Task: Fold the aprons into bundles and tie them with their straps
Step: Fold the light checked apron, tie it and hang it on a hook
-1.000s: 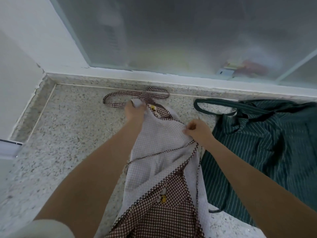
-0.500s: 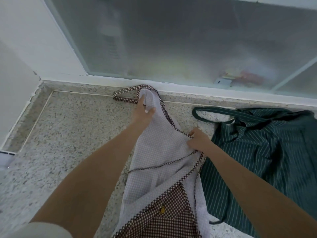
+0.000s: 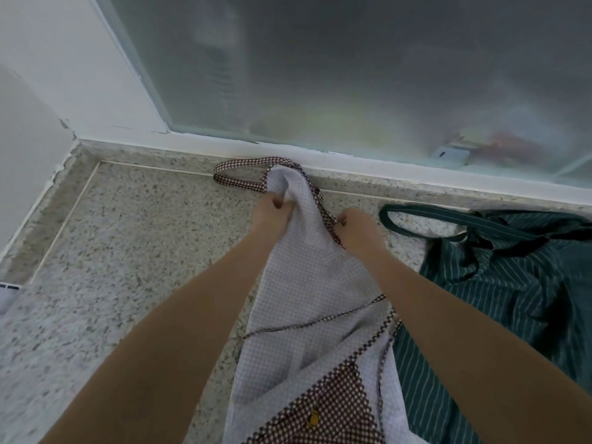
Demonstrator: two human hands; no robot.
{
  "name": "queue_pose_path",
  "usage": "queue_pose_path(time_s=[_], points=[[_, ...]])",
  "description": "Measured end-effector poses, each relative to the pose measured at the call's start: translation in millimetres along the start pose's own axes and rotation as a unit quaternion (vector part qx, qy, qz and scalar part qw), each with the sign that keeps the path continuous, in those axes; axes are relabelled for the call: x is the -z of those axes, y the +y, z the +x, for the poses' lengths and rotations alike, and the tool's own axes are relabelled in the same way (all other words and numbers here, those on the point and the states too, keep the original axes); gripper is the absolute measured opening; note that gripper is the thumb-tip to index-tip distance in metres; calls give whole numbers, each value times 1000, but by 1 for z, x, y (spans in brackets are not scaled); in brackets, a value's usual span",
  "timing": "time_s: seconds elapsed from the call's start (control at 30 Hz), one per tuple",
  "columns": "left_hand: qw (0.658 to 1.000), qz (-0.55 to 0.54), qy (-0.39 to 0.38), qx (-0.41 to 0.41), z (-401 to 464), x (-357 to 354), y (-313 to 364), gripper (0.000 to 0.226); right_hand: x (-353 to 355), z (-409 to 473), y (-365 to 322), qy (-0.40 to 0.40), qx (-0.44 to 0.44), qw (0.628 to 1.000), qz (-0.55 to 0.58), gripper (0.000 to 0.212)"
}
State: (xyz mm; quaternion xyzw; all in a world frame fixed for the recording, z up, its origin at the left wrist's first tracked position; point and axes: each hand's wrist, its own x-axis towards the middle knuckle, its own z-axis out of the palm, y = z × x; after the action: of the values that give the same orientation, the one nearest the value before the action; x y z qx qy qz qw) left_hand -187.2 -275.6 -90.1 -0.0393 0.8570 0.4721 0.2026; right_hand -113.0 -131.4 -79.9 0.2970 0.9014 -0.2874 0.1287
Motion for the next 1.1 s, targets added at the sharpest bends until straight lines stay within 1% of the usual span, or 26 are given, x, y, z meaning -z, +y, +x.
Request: queue_pose_path(time_s=[0.07, 0.1, 0.13, 0.2, 0.23, 0.3, 0.33, 0.37, 0.4, 0.47, 0.5, 0.53, 0.57, 0.6, 0.63, 0.67, 0.7, 0.73, 0.8, 0.83, 0.9, 0.93, 0.97, 1.0, 1.07, 1.1], points=[[999, -10, 48, -16, -2, 8, -2, 20, 6, 3, 1, -39, -34, 988, 148, 17], [997, -16, 66, -19, -3, 13, -5, 17, 8, 4, 4, -42, -57, 979, 191, 17], [997, -25, 72, -19, -4, 18, -6, 14, 8, 4, 7, -40, -79, 977, 192, 19], [999, -30, 42, 5, -5, 24, -7, 11, 6, 0, 12, 2, -103, 988, 115, 25], [999, -17, 17, 32, -2, 24, -6, 9, 5, -2, 10, 39, -92, 992, 74, 25], [995, -36, -26, 89, 4, 25, -2, 20, 4, -4, 0, 110, -23, 991, 73, 21], [988, -79, -50, 124, 7, 24, 0, 29, 4, -4, -7, 112, 10, 989, 93, 21], [981, -115, -64, 145, 7, 25, 4, 35, 4, -2, -16, 88, 31, 989, 111, 21], [976, -140, -73, 147, 10, 25, 4, 38, 3, 0, -25, 46, 38, 991, 120, 23], [982, -132, -92, 97, 12, 23, 6, 36, 0, 4, -37, -44, 17, 986, 160, 36], [989, -107, -87, 51, 9, 23, 8, 31, 0, 4, -41, -86, -8, 975, 205, 42], [993, -88, -79, 14, 7, 24, 11, 29, 0, 4, -42, -121, -28, 959, 255, 42], [996, -65, -63, -22, 7, 26, 13, 31, -1, 4, -41, -143, -26, 943, 299, 37], [996, -44, -40, -71, 5, 28, 15, 32, 0, 3, -39, -148, -8, 931, 334, 27], [994, -46, -27, -96, 7, 30, 16, 23, -1, 1, -38, -135, 12, 918, 371, 18], [990, -61, -22, -124, 6, 34, 19, 4, 0, 0, -36, -112, 27, 907, 405, 14], [989, -68, -23, -126, 8, 35, 20, 23, 0, -1, -33, -77, 36, 903, 422, 13], [988, -77, -23, -129, 5, 39, 24, 40, 0, -3, -32, -37, 40, 908, 416, 13], [994, -57, -14, -97, 4, 39, 28, 54, -3, -3, -31, 27, 20, 928, 372, 10], [997, -43, -1, -71, 7, 37, 28, 59, -5, -3, -29, 43, -6, 935, 351, 8], [1000, -11, 17, -4, 12, 33, 25, 72, -9, -2, -23, 49, -58, 952, 297, 16], [999, 1, 20, 31, 12, 32, 21, 75, -10, -3, -19, 48, -67, 961, 264, 17], [998, 3, 18, 61, 12, 32, 16, 70, -11, -4, -14, 50, -65, 968, 238, 17], [997, -4, 12, 76, 12, 32, 9, 59, -11, -5, -9, 55, -56, 974, 213, 17], [997, -2, 0, 73, 7, 31, 1, 29, -10, -8, 1, 51, -27, 984, 171, 17], [998, 15, -9, 63, 6, 31, -2, 20, -10, -10, 4, 31, -4, 988, 152, 16]])
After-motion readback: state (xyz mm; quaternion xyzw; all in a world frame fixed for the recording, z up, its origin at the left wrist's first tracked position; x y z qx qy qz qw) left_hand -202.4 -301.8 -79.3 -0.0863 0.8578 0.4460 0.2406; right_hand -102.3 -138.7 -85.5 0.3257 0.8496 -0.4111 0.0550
